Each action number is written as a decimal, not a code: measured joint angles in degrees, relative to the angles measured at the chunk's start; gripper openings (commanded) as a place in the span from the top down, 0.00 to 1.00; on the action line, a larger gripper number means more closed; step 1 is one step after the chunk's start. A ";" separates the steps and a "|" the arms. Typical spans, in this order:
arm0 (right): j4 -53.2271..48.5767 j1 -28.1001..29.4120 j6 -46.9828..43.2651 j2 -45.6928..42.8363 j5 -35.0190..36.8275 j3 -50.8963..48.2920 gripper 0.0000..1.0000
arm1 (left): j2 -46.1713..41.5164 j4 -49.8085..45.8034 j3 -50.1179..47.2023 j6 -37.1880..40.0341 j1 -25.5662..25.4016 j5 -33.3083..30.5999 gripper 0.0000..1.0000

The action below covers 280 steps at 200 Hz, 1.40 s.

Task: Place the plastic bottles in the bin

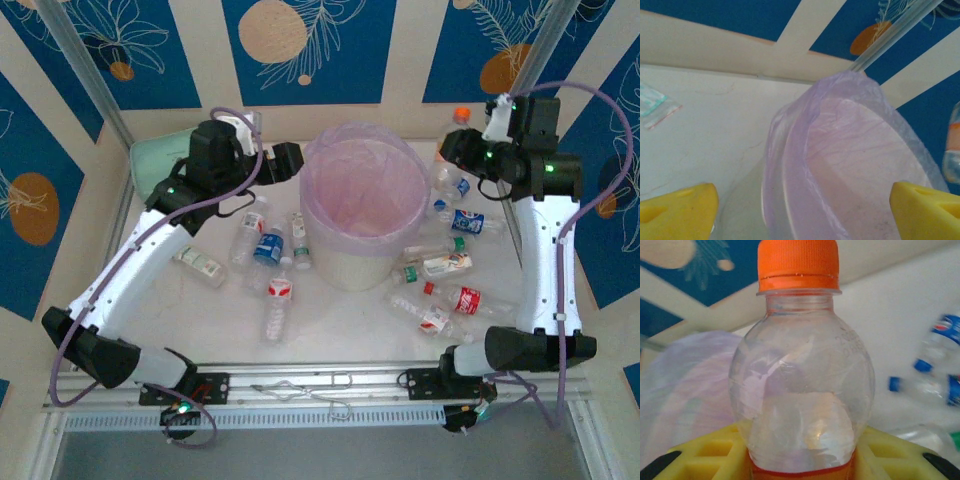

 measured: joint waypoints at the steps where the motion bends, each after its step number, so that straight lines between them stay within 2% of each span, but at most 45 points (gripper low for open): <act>1: -0.17 0.42 0.02 0.24 0.00 0.70 0.63 | 0.09 0.00 -0.11 0.04 -0.17 -0.20 0.14; 38: -5.64 10.34 -1.53 9.20 0.39 15.80 0.63 | 0.85 0.28 -2.64 0.04 -3.19 -3.63 0.21; 74: -16.41 21.11 -5.09 24.44 4.63 32.85 0.63 | 3.56 0.20 -2.86 0.07 -5.46 -5.79 0.30; 97: -23.41 25.59 -6.25 32.00 7.82 37.38 0.63 | 4.87 -0.81 -2.86 0.55 -5.77 -6.36 0.37; 116: -26.23 28.33 -6.45 34.21 9.60 32.35 0.63 | 5.53 -1.40 -2.86 0.90 -5.84 -6.36 0.43; 148: -24.96 30.29 -5.73 34.18 10.08 19.06 0.63 | 6.56 -1.49 -2.84 1.16 -5.95 -6.36 0.44; 198: -16.83 30.67 -3.80 34.18 11.63 1.90 0.58 | 7.54 -1.57 -2.84 0.94 -6.32 -6.40 0.45; 226: -11.32 31.32 -2.93 34.18 13.55 -3.63 0.54 | 7.61 -1.57 -2.84 0.50 -6.58 -6.60 0.45; 257: -5.92 32.30 -1.88 34.34 14.40 -8.92 0.49 | 7.63 -1.49 -2.84 -0.11 -6.69 -6.62 0.45; 280: -2.64 33.00 -0.98 34.71 14.40 -12.44 0.36 | 7.67 -1.33 -2.84 -0.33 -6.86 -6.62 0.46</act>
